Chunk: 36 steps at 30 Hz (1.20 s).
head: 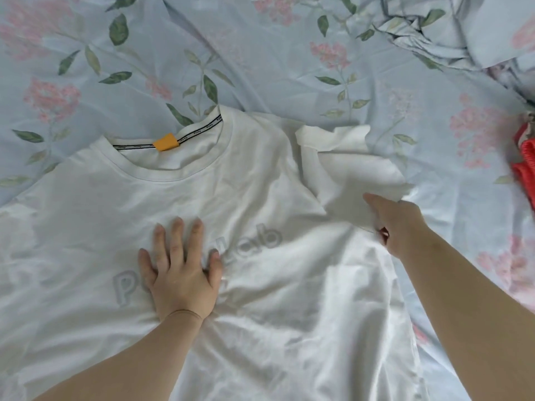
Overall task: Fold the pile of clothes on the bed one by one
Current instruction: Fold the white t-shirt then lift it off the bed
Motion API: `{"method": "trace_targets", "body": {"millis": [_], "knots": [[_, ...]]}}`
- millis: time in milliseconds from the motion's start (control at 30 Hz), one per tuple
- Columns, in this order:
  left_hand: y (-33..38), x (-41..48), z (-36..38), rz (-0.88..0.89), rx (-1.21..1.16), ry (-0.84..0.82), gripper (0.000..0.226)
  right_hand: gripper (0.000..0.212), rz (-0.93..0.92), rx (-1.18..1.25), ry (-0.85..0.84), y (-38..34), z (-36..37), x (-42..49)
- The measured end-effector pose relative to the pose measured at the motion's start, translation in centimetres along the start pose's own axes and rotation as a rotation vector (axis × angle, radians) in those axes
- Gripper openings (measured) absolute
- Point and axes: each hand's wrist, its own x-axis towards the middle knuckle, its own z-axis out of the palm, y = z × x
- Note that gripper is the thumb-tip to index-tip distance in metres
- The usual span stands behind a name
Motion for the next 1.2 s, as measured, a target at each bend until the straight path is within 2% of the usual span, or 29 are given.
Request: {"method": "trace_targets", "body": {"millis": [100,167,233,267,333,367,400,433,500,533,567,600,633,700,733,800,867,900,1000,1067,1133,1200], "knots": [[0.0,0.0,0.0,-0.005,0.004,0.003,0.058,0.016,-0.168,-0.042,0.167,1.0,-0.5,0.2],[0.0,0.0,-0.1,-0.009,-0.001,-0.004,0.059,0.016,-0.146,-0.165,0.308,2.7,-1.7,0.2],[0.0,0.0,-0.1,-0.011,-0.004,-0.009,0.059,0.035,-0.102,-0.267,0.389,3.8,-2.2,0.2],[0.0,0.0,-0.1,-0.013,-0.004,-0.01,0.059,0.047,-0.136,-0.33,0.45,3.4,-2.1,-0.1],[0.0,0.0,-0.1,-0.017,-0.007,-0.016,0.058,0.061,-0.396,-0.5,0.549,1.5,-1.0,-0.9],[0.0,0.0,-0.1,-0.02,-0.011,-0.023,0.058,0.06,-0.558,-0.554,0.518,0.4,-0.1,-1.1],[0.0,0.0,-0.1,-0.022,-0.013,-0.032,0.058,0.056,-0.689,-0.565,0.403,-0.9,1.1,-1.1],[0.0,0.0,-0.1,-0.02,-0.013,-0.039,0.058,0.053,-0.734,-0.564,0.226,-1.8,2.3,-1.0],[0.0,0.0,-0.1,-0.014,-0.006,-0.042,0.057,0.055,-0.68,-0.642,-0.092,-3.5,4.6,-0.6],[0.0,0.0,-0.1,-0.012,-0.002,-0.038,0.057,0.051,-0.657,-0.703,-0.182,-3.9,5.6,-0.2],[0.0,0.0,-0.1,-0.011,-0.002,-0.037,0.057,0.036,-0.661,-0.765,-0.183,-4.3,6.3,0.3],[0.0,0.0,0.0,-0.011,-0.001,-0.041,0.057,0.014,-0.688,-0.796,-0.111,-4.7,6.9,0.7],[0.0,0.0,0.0,-0.011,0.003,-0.049,0.057,0.006,-0.711,-0.776,-0.018,-5.1,7.2,1.1],[0.0,0.0,-0.1,-0.016,0.008,-0.071,0.058,0.012,-0.715,-0.585,0.134,-6.1,7.6,1.7],[0.0,0.0,-0.1,-0.02,0.007,-0.084,0.058,0.024,-0.691,-0.437,0.16,-6.7,7.7,1.7],[0.0,-0.1,-0.2,-0.021,0.005,-0.099,0.058,0.047,-0.637,-0.238,0.086,-7.3,7.5,1.8],[0.0,-0.1,-0.3,-0.018,0.003,-0.104,0.057,0.057,-0.633,-0.288,0.016,-6.1,6.4,1.7],[0.0,-0.1,-0.4,-0.016,0.003,-0.112,0.057,0.058,-0.656,-0.379,0.047,-4.9,5.6,1.6],[0.1,-0.2,-0.7,-0.03,0.007,-0.164,0.061,0.053,-0.642,-0.572,0.338,-0.3,2.1,0.8],[0.4,-0.2,-1.2,-0.053,0.022,-0.209,0.064,0.048,-0.545,-0.541,0.415,3.2,-0.5,-0.6],[0.6,-0.1,-1.6,-0.066,0.048,-0.25,0.06,0.046,-0.431,-0.529,0.362,6.7,-3.1,-2.2],[0.7,0.0,-2.1,-0.087,0.036,-0.278,0.055,0.043,-0.406,-0.564,0.248,10.1,-5.5,-4.1]]}}
